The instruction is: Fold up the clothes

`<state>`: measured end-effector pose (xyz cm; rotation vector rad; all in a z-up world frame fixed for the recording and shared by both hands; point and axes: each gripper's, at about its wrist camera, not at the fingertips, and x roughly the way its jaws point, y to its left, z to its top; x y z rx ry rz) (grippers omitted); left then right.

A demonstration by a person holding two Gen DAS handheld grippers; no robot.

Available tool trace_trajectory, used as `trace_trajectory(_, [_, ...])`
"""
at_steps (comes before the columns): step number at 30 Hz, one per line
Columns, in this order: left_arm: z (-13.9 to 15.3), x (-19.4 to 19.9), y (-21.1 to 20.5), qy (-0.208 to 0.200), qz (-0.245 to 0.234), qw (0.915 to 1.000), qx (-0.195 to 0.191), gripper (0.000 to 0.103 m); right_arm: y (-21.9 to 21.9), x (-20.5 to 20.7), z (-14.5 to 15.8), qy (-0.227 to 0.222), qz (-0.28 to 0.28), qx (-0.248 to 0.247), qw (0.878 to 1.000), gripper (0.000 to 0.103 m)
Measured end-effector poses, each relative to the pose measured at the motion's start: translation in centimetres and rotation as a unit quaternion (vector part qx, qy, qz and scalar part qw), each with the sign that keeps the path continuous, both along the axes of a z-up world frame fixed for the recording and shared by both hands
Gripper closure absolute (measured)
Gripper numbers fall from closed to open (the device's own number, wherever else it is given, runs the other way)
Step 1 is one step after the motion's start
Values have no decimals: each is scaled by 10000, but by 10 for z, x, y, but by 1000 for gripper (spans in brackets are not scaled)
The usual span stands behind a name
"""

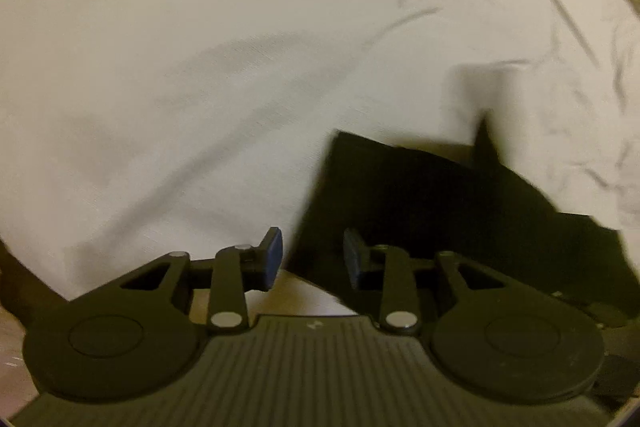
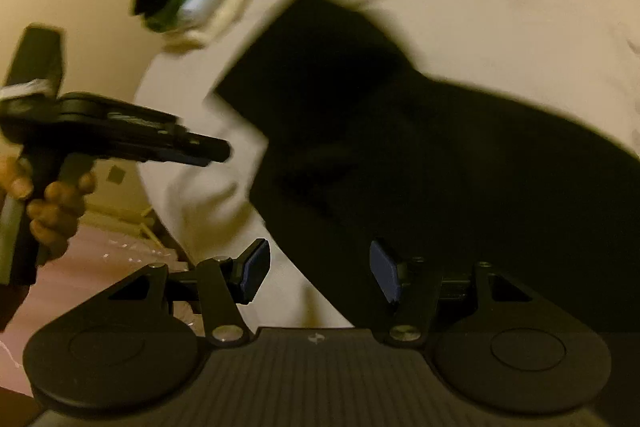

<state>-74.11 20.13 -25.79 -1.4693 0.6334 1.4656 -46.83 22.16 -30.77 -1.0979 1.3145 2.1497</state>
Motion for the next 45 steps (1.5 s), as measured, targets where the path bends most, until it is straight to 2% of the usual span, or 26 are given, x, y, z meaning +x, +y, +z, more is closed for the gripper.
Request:
trace_trajectory(6, [-26, 10, -11, -813, 564, 9946, 302, 66, -5, 68, -4, -877, -913, 183, 9918, 43])
trace_trajectory(9, [-39, 9, -13, -1023, 907, 9902, 282, 64, -19, 94, -5, -1277, -995, 441, 9858, 43])
trace_trajectory(11, [-47, 9, -14, -1065, 1060, 9883, 260, 64, -32, 100, -5, -1481, -894, 592, 9831, 43])
trace_trajectory(14, [-61, 8, -12, -1127, 1302, 9849, 157, 71, -51, 102, -6, -1710, -703, 862, 9790, 43])
trace_trajectory(15, [-62, 9, -12, -1090, 1318, 9852, 153, 77, -57, 100, -6, -1847, -531, 1050, 9757, 43])
trace_trajectory(17, [-62, 11, -12, -995, 1244, 9871, 152, 80, -68, 92, -9, -2078, -162, 1395, 9680, 43])
trace_trajectory(22, [-61, 11, -17, -979, 1314, 9863, 210, 77, -95, 71, -13, -2446, 808, 2310, 9382, 44])
trace_trajectory(25, [-61, 14, -16, -904, 1287, 9872, 252, 80, -108, 57, -20, -2707, 1216, 2795, 9132, 51])
trace_trajectory(27, [-58, 14, -19, -871, 1235, 9881, 270, 83, -109, 55, -21, -2784, 1341, 2985, 9030, 54])
trace_trajectory(33, [-55, 9, -33, -1133, 1387, 9832, 361, 83, -109, 59, -9, -2603, 1297, 3084, 9057, 54])
trace_trajectory(37, [-61, 13, -34, -1100, 1406, 9832, 394, 84, -114, 59, -23, -2960, 1465, 3220, 8873, 54])
trace_trajectory(38, [-61, 14, -35, -1055, 1429, 9832, 413, 89, -114, 60, -26, -2970, 1498, 3251, 8852, 55])
trace_trajectory(39, [-60, 14, -36, -983, 1455, 9835, 443, 98, -114, 60, -29, -2980, 1532, 3282, 8832, 62])
trace_trajectory(40, [-58, 14, -38, -926, 1475, 9834, 501, 98, -114, 60, -32, -2989, 1565, 3313, 8812, 79])
trace_trajectory(41, [-53, 16, -40, -850, 1466, 9837, 594, 99, -113, 62, -31, -2888, 1558, 3279, 8859, 92])
trace_trajectory(42, [-48, 18, -43, -770, 1450, 9840, 694, 99, -113, 63, -27, -2815, 1536, 3329, 8868, 99])
trace_trajectory(45, [-22, 27, -55, -492, 1266, 9842, 1136, 99, -115, 69, -14, -2578, 1459, 3404, 8924, 99])
